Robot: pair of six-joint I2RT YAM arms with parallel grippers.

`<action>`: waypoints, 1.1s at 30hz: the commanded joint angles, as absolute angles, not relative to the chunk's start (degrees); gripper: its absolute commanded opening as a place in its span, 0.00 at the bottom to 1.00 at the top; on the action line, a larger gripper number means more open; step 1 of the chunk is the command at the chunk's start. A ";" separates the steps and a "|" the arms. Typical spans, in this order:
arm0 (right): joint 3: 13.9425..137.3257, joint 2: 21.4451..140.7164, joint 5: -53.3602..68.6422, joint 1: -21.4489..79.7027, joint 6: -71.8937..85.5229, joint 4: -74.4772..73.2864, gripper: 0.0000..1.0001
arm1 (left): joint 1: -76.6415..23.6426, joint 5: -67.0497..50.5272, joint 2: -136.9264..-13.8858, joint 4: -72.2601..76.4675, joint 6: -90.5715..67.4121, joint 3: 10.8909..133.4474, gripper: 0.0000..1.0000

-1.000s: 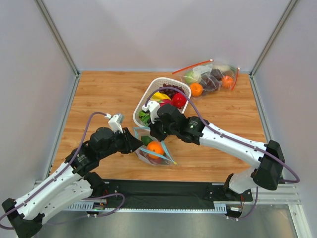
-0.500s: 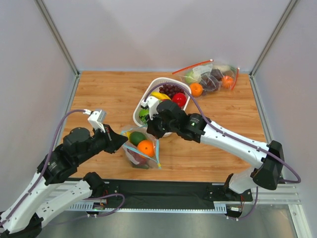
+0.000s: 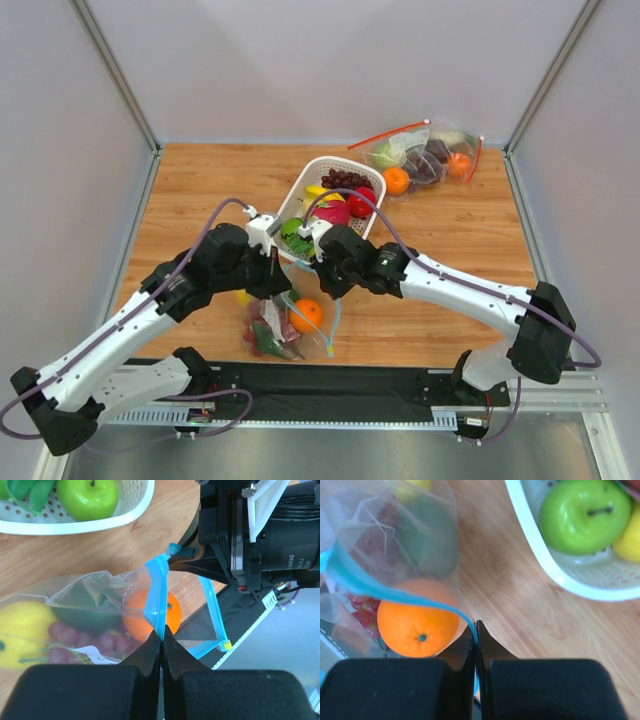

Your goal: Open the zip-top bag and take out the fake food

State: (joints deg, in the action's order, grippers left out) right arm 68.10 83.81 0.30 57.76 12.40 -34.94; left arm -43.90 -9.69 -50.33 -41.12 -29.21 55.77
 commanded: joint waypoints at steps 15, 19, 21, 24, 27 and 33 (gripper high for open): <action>60.30 70.85 -8.19 54.40 13.63 -34.99 0.15 | -41.57 -23.72 -58.36 -31.67 -15.65 53.36 0.00; 58.54 64.62 -2.56 54.49 10.73 -32.17 0.57 | -41.31 -28.29 -59.94 -27.95 -13.54 52.47 0.00; 57.92 63.11 1.12 54.75 9.85 -31.21 0.61 | -41.05 -30.14 -61.69 -27.69 -11.79 53.52 0.00; 57.48 61.88 2.63 56.25 8.79 -30.06 0.65 | -40.34 -33.30 -64.07 -27.34 -9.94 54.67 0.00; 57.30 63.45 2.63 56.95 9.75 -29.97 0.65 | -39.03 -36.38 -65.91 -26.64 -9.14 55.02 0.00; 55.81 67.58 2.99 57.66 12.30 -26.11 0.64 | -37.44 -40.16 -66.53 -25.05 -9.40 54.49 0.00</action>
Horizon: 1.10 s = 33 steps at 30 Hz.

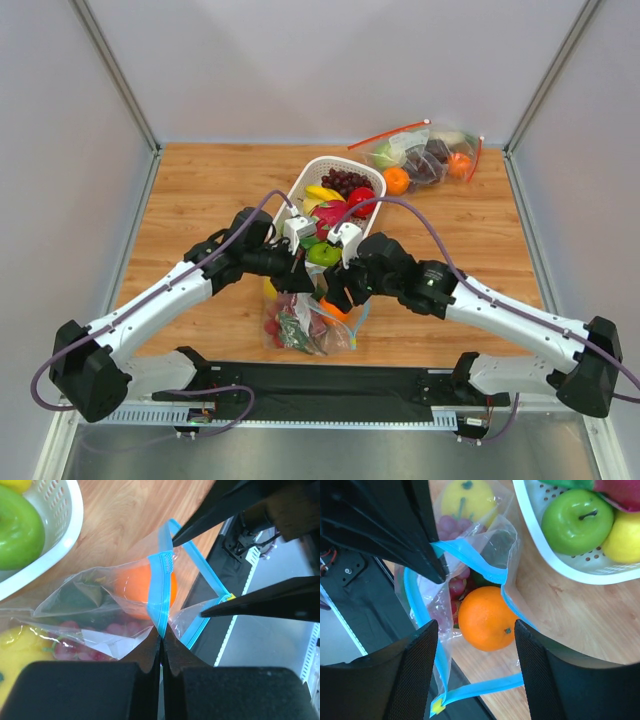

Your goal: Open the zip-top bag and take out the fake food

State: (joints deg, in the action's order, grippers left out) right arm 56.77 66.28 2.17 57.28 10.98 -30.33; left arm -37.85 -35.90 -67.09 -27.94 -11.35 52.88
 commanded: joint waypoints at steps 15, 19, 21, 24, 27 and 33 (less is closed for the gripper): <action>51.51 74.18 -0.97 58.88 18.45 -20.04 0.70 | -36.47 -42.89 -66.18 -23.38 -9.66 52.91 0.00; 49.84 74.97 -2.63 60.29 20.21 -19.60 0.77 | -36.47 -42.80 -66.18 -22.59 -10.28 52.38 0.00; 48.09 75.14 -3.07 60.64 21.18 -18.12 0.81 | -36.47 -42.98 -66.27 -22.33 -10.46 52.29 0.00; 46.06 75.41 -3.77 60.82 23.02 -15.65 0.87 | -36.47 -42.98 -66.36 -22.06 -10.55 52.21 0.00; 45.44 76.55 -4.48 60.91 23.64 -14.15 0.88 | -36.47 -43.15 -66.53 -21.71 -10.55 52.12 0.00; 43.77 78.92 -3.87 61.26 24.26 -10.73 0.87 | -36.47 -43.51 -66.80 -21.71 -10.55 52.03 0.00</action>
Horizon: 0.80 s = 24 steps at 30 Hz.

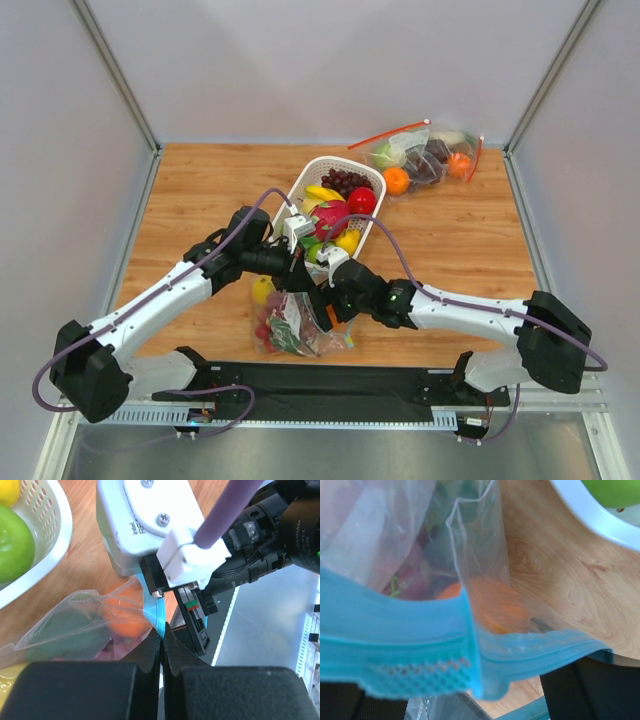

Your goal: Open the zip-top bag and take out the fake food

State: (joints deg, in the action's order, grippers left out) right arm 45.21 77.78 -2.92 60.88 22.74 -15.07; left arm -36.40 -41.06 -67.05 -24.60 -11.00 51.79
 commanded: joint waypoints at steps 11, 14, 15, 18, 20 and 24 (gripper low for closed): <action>44.03 74.99 -3.95 61.35 23.12 -11.77 0.37 | -36.30 -42.45 -67.50 -22.59 -9.93 52.64 0.00; 45.61 71.29 -5.79 61.26 21.98 -14.84 0.34 | -36.04 -41.57 -67.94 -23.46 -9.50 53.87 0.00; 46.40 70.41 -6.24 61.17 21.80 -15.55 0.33 | -35.95 -40.88 -68.29 -23.99 -9.23 54.14 0.00; 47.37 66.81 -6.86 60.30 21.01 -18.01 0.33 | -35.51 -40.34 -68.91 -25.13 -8.26 54.93 0.00; 47.55 64.61 -6.51 59.77 21.01 -19.51 0.32 | -34.81 -40.08 -68.91 -24.96 -8.70 54.76 0.00; 48.25 61.53 -8.17 59.33 20.74 -25.65 0.31 | -33.14 -35.87 -68.73 -25.31 -9.32 54.40 0.00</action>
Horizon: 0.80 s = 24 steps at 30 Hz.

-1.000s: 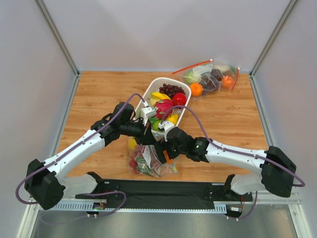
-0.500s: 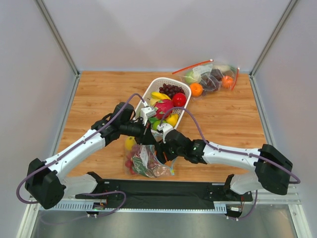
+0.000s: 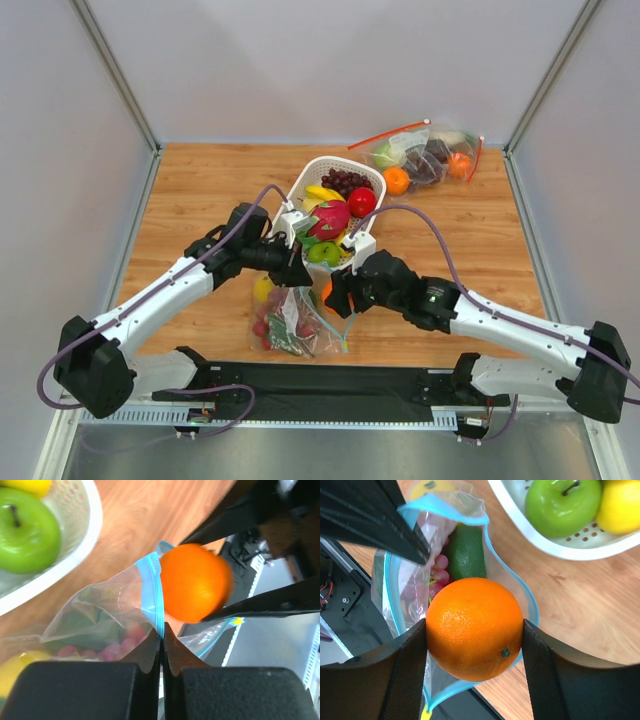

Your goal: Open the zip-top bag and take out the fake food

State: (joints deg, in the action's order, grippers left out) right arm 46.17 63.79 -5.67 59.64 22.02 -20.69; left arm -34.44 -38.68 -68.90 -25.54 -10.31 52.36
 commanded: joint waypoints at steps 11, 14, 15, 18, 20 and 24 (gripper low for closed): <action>52.19 58.26 -6.95 40.03 11.61 -29.63 0.29 | -30.15 -35.15 -66.80 -25.93 -9.14 53.70 0.00; 56.84 63.27 -4.84 34.83 7.92 -25.94 0.29 | -29.97 -35.33 -66.80 -26.19 -8.97 53.70 0.00; 58.52 64.85 -4.22 33.67 7.13 -24.97 0.29 | -29.97 -35.42 -66.88 -26.28 -9.05 53.79 0.00; 66.57 72.23 -1.24 30.51 5.02 -21.98 0.28 | -29.88 -35.42 -66.54 -26.54 -8.79 53.79 0.00; 71.69 78.12 -0.79 29.54 3.52 -21.01 0.27 | -29.71 -35.33 -66.18 -26.81 -8.70 53.53 0.00; 84.35 91.27 4.65 29.18 2.46 -19.51 0.27 | -29.62 -35.33 -66.01 -26.81 -8.61 53.52 0.00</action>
State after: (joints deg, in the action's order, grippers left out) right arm 77.23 84.84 -0.10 29.26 5.63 -24.01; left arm -30.11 -35.27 -67.85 -27.09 -10.07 52.36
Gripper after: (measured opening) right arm 0.660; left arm 0.006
